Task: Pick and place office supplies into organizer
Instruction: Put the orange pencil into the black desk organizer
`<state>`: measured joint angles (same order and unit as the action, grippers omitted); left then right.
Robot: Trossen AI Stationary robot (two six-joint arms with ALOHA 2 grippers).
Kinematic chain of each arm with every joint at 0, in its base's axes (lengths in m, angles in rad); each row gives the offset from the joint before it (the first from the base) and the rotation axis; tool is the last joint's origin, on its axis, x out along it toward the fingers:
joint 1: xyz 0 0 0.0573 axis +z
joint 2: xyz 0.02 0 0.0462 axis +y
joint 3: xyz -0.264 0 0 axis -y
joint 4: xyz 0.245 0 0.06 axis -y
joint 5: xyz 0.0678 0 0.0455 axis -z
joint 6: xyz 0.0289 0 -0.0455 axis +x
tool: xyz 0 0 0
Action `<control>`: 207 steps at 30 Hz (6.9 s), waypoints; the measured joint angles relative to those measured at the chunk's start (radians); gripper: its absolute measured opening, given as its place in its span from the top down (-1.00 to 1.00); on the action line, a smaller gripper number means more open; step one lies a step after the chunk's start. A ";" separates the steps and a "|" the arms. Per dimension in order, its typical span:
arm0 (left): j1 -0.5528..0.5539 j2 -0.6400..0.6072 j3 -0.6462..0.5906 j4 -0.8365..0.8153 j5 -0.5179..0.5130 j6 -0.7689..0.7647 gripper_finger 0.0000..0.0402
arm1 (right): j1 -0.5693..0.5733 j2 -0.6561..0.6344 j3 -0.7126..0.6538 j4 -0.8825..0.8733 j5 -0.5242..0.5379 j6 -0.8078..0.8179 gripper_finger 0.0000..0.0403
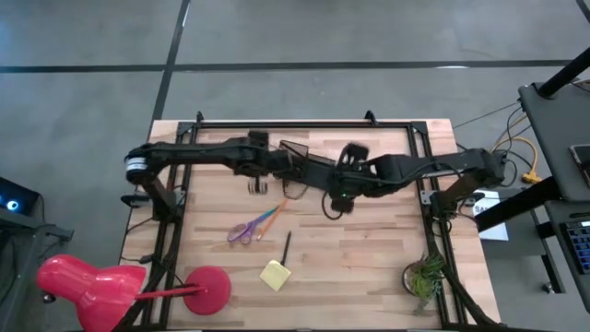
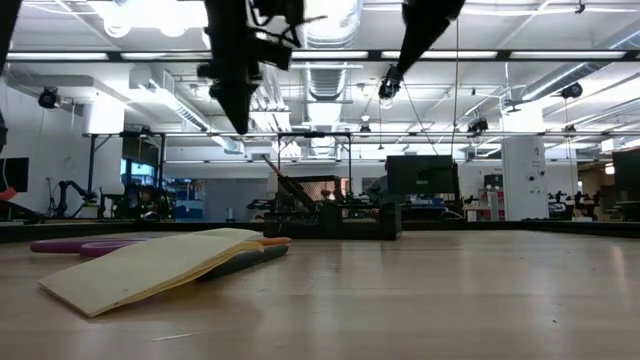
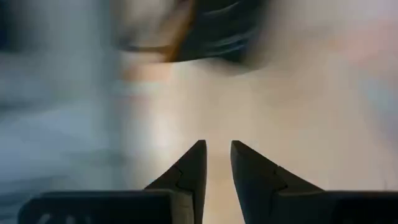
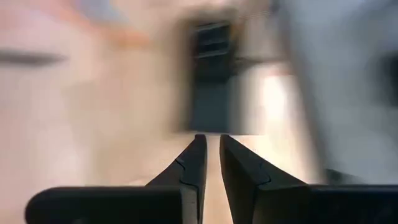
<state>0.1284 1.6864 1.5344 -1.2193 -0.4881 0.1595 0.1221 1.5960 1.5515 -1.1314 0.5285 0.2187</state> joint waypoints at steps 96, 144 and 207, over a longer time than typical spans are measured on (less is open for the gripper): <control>-0.446 -0.787 -0.756 0.354 0.063 -1.114 0.71 | -0.256 0.735 0.282 0.329 -0.659 -0.690 0.95; -0.376 -0.685 -1.227 0.978 0.168 -0.728 0.71 | -0.242 0.737 0.271 0.345 -0.658 -0.614 0.96; -0.317 -0.540 -0.601 0.203 -0.212 -0.220 0.97 | -0.156 0.354 0.109 0.081 -0.329 -0.104 0.47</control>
<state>-0.1888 1.1465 0.9339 -1.0168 -0.7003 -0.0602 -0.0338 1.9502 1.6603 -1.0509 0.1993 0.1143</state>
